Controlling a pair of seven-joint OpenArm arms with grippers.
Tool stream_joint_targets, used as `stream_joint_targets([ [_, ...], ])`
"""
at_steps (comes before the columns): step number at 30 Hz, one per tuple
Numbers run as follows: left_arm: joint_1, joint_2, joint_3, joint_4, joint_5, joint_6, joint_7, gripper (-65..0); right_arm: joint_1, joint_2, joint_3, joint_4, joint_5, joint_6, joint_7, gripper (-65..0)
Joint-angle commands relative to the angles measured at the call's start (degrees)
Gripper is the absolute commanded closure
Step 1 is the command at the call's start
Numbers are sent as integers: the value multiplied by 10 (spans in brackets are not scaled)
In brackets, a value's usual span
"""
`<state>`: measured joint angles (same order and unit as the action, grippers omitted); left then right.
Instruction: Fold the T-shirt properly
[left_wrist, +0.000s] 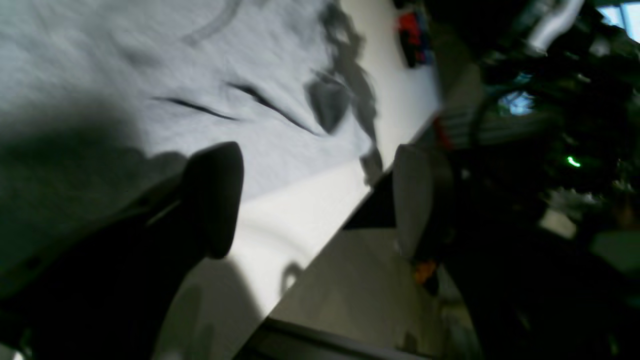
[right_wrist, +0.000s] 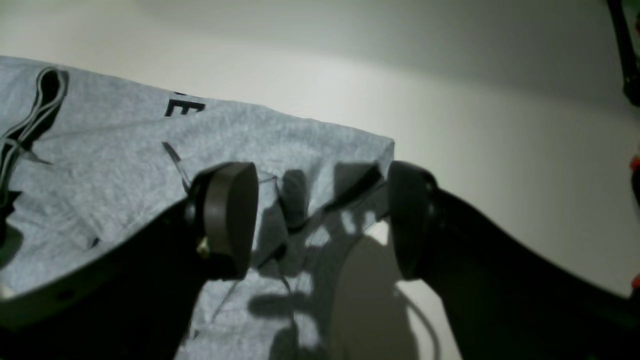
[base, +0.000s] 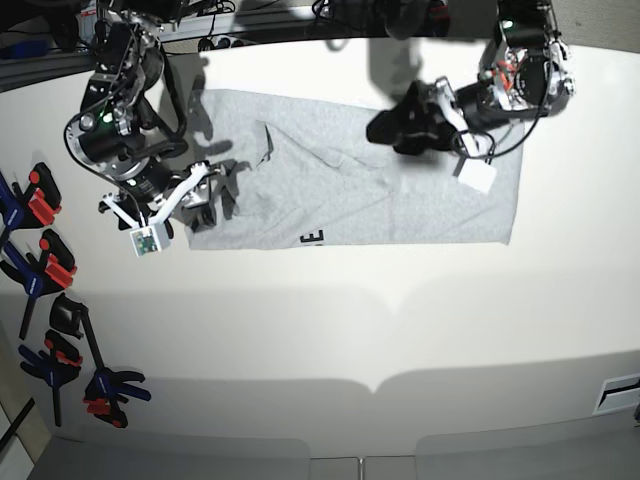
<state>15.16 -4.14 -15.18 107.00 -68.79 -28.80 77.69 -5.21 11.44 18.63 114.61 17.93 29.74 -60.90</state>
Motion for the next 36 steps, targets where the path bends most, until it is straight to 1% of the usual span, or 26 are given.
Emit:
stream_joint_targets([
  [1,-7,0,-1,10,-19,-7,-20,-436,7,6,2,11,-10,-2,14,-385],
  [5,-14,0,-2,10,-18,-8,-54,-436,7,6,7,7,-43,-42,12,-385],
  [7,-14,0,-2,10,-18,-8,-55,-436,7,6,21,-16,-41,-48,7,-385],
  [9,-14,0,-2,10,-18,-9,-53,-436,7,6,39,-50,-23,-49,-9,-385],
  [13,-14,0,-2,10,-18,-9,-53,-436,7,6,66,-121,47,-47,-52,-385],
  [18,-15,0,-2,10,-17,-9,-57,-436,8,6,74,-207,56,-33,-38,-385],
  [19,-16,0,-2,10,-16,-13,-62,-436,8,6,74,-223,67,-29,-38,-385],
  [21,-20,0,-2,10,15,-35,-85,-436,7,6,74,-252,96,-19,-36,-385],
  [23,-21,-5,-2,10,61,-40,-125,-436,7,4,72,-278,120,-14,-33,-385],
  [24,-21,-9,-2,10,74,-40,-138,-436,7,2,71,-288,126,-15,-32,-385],
  [25,-21,-15,-2,10,79,-40,-147,-436,7,-1,70,-299,127,-15,-31,-385],
  [29,-21,-24,-2,10,78,-38,-147,-436,7,-24,70,-329,125,-14,-35,-385],
  [33,-21,-27,-2,10,77,-38,-148,-436,10,-57,68,-331,125,3,-37,-379],
  [34,-21,-27,-2,10,77,-38,-148,-436,12,-64,69,-331,124,3,-39,-363],
  [36,-21,-27,-2,10,77,-38,-147,-436,16,-70,68,-331,125,3,-41,-309],
])
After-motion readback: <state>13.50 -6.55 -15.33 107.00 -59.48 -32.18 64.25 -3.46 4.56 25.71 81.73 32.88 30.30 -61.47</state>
